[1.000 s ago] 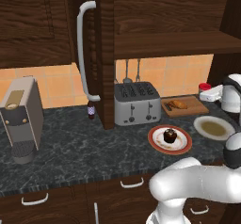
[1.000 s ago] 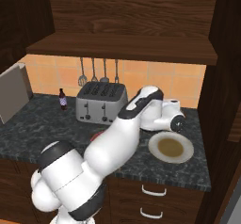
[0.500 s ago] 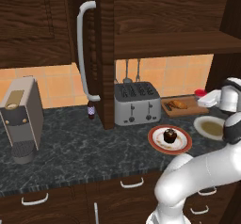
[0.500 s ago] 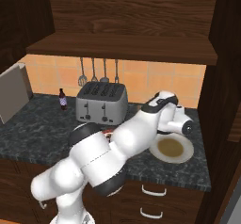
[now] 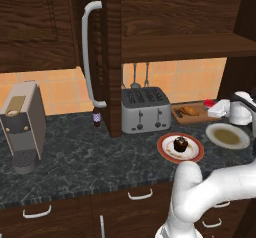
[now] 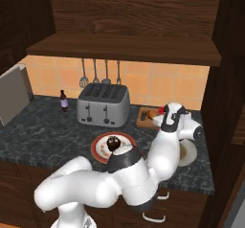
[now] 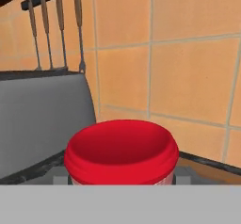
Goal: From the different types of pastries on the counter, select a croissant and place it on the cutting board. Then retrieve a jar of jam from the cabinet and place it alongside the croissant on the cutting board.
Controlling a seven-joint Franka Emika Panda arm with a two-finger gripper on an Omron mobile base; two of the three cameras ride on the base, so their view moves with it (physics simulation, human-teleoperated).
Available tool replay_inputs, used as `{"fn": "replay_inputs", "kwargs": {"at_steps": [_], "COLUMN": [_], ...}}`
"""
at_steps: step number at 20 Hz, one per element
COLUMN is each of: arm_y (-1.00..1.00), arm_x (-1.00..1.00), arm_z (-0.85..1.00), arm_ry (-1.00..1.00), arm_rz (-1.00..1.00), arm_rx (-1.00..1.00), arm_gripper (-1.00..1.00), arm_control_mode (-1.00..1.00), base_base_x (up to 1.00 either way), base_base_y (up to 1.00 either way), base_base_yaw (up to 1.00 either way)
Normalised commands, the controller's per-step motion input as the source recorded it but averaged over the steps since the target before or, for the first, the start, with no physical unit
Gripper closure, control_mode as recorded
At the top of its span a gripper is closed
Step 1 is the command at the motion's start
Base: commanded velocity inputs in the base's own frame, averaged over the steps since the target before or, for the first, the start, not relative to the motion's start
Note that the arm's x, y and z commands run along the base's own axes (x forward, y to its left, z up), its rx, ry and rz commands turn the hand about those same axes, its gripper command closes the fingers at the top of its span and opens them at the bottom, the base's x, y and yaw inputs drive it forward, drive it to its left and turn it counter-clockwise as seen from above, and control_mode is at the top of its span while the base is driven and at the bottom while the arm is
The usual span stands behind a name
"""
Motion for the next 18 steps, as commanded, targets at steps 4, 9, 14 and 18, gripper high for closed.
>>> {"fn": "replay_inputs", "kwargs": {"at_steps": [4,9,14,18], "arm_y": [-0.16,-0.02,-0.05,-0.14], "arm_x": [0.33,0.25,0.25,0.28], "arm_z": [-0.14,-0.29,-0.33,-0.34], "arm_ry": [0.00,0.00,0.00,0.00], "arm_rz": [0.00,0.00,0.00,0.00], "arm_rx": [0.00,-0.01,-0.02,0.00], "arm_gripper": [1.00,1.00,1.00,1.00], "arm_control_mode": [-1.00,-1.00,-1.00,-1.00], "base_base_x": [0.00,0.00,0.00,0.00], "base_base_y": [0.00,0.00,0.00,0.00], "base_base_yaw": [0.00,0.00,0.00,0.00]}}
